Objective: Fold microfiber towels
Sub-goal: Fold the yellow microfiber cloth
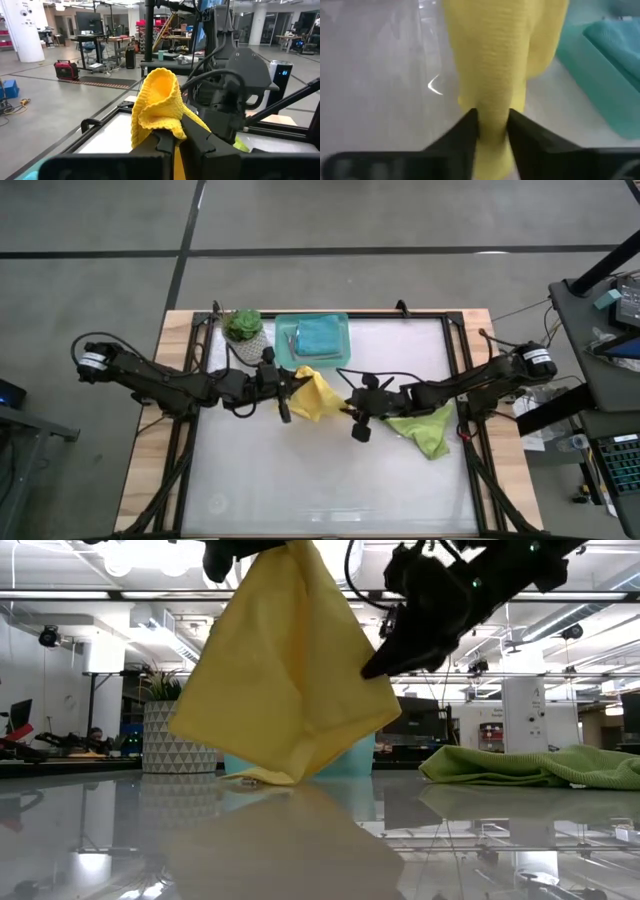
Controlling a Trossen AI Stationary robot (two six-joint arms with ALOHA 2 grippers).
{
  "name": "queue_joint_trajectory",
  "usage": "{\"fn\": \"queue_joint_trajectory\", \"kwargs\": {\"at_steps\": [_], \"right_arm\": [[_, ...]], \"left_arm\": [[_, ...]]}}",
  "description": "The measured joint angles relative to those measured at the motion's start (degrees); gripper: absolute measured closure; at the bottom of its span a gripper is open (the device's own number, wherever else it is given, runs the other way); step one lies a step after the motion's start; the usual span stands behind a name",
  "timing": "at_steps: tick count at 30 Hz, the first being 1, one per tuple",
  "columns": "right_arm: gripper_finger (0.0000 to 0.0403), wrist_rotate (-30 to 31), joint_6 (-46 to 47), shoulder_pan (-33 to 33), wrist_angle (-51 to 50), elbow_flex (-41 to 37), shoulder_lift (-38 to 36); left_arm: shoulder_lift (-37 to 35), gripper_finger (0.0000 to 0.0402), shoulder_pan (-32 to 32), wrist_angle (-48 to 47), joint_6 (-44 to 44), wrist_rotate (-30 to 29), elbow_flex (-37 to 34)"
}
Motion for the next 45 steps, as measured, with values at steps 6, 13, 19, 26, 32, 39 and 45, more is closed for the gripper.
{"fn": "queue_joint_trajectory", "kwargs": {"at_steps": [6, 13, 19, 26, 32, 39, 45], "right_arm": [[0.0391, -15.9, -6.1, 0.6, -2.6, 2.7, -3.4], [0.0394, -36.9, -6.9, 0.7, -6.2, 3.0, -6.9], [0.0394, -15.3, -5.1, -0.2, -13.3, 2.6, -3.5], [0.0380, -11.0, -0.6, -4.8, -21.7, 2.6, -2.4], [0.0351, -10.4, -0.5, -6.5, -26.3, 2.6, -3.3], [0.0306, -10.4, -0.7, -7.5, -27.2, 2.6, -3.4], [0.0272, -10.4, -1.2, -9.0, -31.2, 2.6, -4.1]], "left_arm": [[0.0, 0.0401, -1.1, -0.3, -3.7, 2.6, 0.0], [0.2, 0.0391, -2.1, -11.0, -19.8, 13.2, 0.0], [3.7, 0.0318, -1.2, -17.6, -28.3, 10.0, -1.7], [7.3, 0.0229, 1.4, -18.5, -30.5, 2.3, -2.7], [9.6, 0.0211, 1.6, -18.5, -20.1, 2.4, -2.7], [14.2, 0.0211, 1.5, -18.4, -3.1, 4.0, -2.5], [15.2, 0.0210, 1.4, -20.9, 12.5, 0.1, -2.4]]}}
